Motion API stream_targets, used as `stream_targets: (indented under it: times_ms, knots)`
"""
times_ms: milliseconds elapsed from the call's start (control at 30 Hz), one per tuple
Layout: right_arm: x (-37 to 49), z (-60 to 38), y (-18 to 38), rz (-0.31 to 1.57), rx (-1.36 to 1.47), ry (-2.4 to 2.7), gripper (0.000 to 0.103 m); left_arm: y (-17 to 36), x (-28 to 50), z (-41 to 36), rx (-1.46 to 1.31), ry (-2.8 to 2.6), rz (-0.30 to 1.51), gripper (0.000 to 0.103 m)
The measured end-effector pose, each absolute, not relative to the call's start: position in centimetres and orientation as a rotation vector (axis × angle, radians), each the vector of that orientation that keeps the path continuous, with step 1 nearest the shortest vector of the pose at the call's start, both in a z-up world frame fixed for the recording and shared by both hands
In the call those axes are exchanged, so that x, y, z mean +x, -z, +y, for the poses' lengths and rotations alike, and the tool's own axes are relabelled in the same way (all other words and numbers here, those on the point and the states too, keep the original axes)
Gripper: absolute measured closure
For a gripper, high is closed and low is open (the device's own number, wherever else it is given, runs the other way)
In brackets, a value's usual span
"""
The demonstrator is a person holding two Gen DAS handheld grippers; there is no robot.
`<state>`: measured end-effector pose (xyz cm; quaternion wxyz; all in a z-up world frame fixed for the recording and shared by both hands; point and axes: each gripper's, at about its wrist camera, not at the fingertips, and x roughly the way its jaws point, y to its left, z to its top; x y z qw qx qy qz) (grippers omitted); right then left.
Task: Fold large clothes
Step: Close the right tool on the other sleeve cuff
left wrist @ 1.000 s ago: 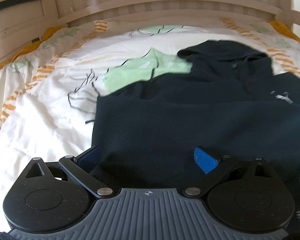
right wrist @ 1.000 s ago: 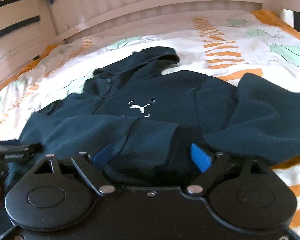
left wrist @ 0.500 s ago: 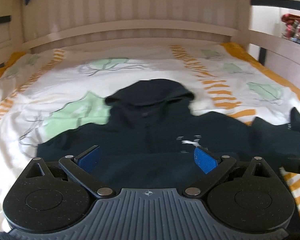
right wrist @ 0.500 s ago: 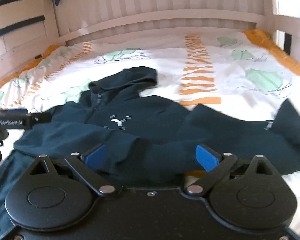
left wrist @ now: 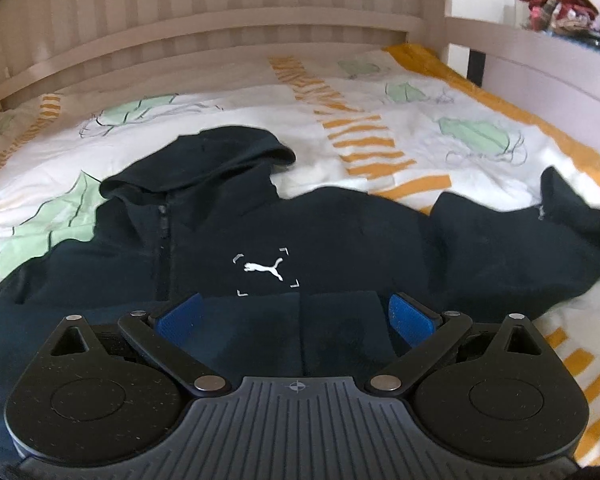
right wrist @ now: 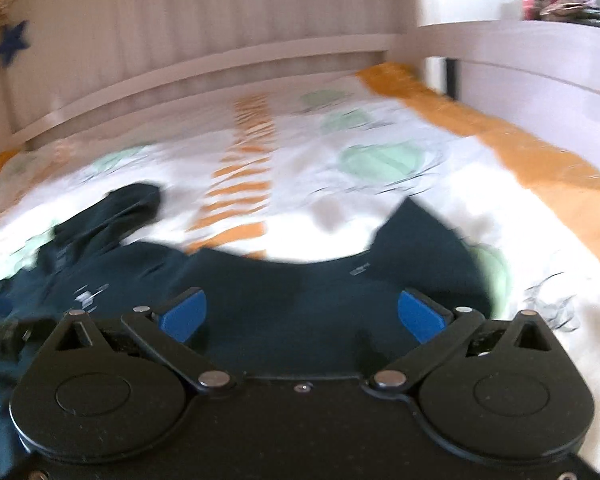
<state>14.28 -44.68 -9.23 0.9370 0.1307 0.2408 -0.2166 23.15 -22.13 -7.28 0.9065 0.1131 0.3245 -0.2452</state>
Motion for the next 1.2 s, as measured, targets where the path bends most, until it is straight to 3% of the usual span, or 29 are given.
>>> stream_targets:
  times_ms: [233,567,1000,1200]
  knots:
    - [15.8,-47.4,10.6,0.514,0.161,0.527,0.001,10.9,24.5,-23.2,0.275,0.469,0.760,0.000]
    - [18.3,-48.5,13.7,0.588,0.069,0.533,0.004,11.8,23.7,-22.5,0.236,0.472,0.699,0.000]
    - [17.9,-49.6,13.3,0.539,0.107,0.546,0.057,11.9,23.7,-22.5,0.229,0.474,0.687,0.000]
    - [17.1,-50.8,12.7,0.496,0.244,0.504,0.072,11.9,23.7,-22.5,0.229,0.474,0.687,0.000]
